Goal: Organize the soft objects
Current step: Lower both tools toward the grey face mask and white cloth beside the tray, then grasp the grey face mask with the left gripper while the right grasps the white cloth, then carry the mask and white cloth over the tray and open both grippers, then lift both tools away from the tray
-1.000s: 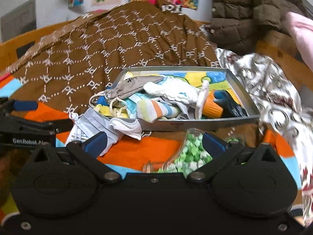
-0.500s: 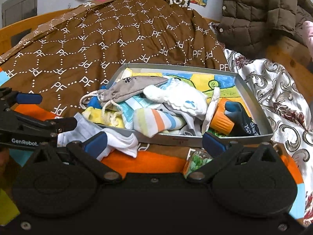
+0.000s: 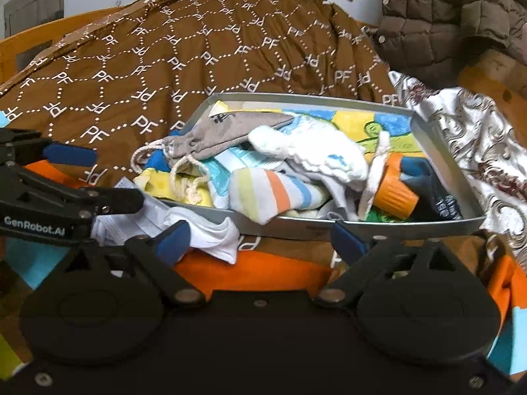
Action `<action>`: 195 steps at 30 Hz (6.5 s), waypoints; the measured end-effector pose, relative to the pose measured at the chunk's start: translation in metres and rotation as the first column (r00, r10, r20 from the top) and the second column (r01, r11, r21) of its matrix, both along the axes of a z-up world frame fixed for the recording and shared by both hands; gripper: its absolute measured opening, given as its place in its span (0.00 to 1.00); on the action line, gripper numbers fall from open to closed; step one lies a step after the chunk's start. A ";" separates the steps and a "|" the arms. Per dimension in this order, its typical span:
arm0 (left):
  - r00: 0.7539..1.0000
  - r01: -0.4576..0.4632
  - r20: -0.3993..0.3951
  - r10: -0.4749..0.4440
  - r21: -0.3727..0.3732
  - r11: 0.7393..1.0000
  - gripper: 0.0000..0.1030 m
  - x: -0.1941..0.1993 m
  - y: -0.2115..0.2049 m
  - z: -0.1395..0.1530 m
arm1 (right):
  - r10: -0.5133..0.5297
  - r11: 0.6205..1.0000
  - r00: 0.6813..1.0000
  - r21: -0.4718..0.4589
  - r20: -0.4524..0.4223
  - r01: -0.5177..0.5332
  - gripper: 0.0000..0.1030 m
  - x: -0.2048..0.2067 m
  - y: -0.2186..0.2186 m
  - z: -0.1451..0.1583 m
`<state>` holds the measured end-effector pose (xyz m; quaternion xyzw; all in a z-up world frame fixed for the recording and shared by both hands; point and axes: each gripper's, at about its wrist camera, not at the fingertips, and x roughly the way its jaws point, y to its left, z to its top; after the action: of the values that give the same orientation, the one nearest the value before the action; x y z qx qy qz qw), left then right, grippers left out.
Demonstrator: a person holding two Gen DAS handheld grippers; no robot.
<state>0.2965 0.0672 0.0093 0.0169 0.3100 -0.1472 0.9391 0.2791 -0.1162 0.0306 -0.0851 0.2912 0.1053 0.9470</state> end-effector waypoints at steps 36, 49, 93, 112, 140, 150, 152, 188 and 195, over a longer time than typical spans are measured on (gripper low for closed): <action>0.991 0.116 0.094 -0.098 -0.211 0.970 0.02 0.012 -0.006 0.079 | 0.105 0.992 0.977 -0.083 0.184 -0.091 0.02 -0.013 -0.019 0.064; 0.981 -0.083 0.153 0.120 -0.225 0.971 0.02 0.080 -0.034 0.089 | -0.026 0.999 0.968 -0.034 0.248 0.035 0.02 0.060 -0.055 0.100; 0.973 -0.231 -0.043 0.228 -0.097 0.968 0.06 0.113 -0.054 0.017 | -0.087 0.996 0.995 -0.013 -0.052 0.086 0.06 0.167 -0.031 -0.017; 0.957 -0.289 -0.046 0.286 -0.123 0.949 0.37 0.098 -0.038 0.030 | -0.116 0.988 0.993 0.097 -0.034 0.119 0.48 0.150 -0.053 -0.010; 0.901 -0.421 0.028 0.433 -0.187 0.888 0.99 0.075 -0.039 0.053 | -0.213 0.964 0.974 0.177 0.080 0.197 0.99 0.107 -0.085 0.026; 0.861 -0.487 0.053 0.505 -0.198 0.851 0.99 0.055 -0.042 0.063 | -0.238 0.955 0.963 0.213 0.126 0.208 0.99 0.078 -0.093 0.044; 0.854 -0.498 0.062 0.517 -0.193 0.845 0.99 0.048 -0.042 0.066 | -0.238 0.954 0.962 0.220 0.136 0.204 0.99 0.070 -0.095 0.047; 0.773 -0.584 0.191 0.605 -0.159 0.796 0.99 -0.097 -0.064 0.093 | -0.201 0.960 0.936 0.246 0.287 0.131 0.99 -0.152 -0.108 0.088; 0.779 -0.579 0.172 0.603 -0.170 0.797 0.99 -0.106 -0.062 0.091 | -0.181 0.968 0.933 0.226 0.310 0.113 0.99 -0.181 -0.105 0.094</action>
<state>0.1902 0.0055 0.0999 -0.1160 0.1868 0.1413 0.9652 0.0980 -0.2212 0.1245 0.0185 0.1226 0.0476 0.9911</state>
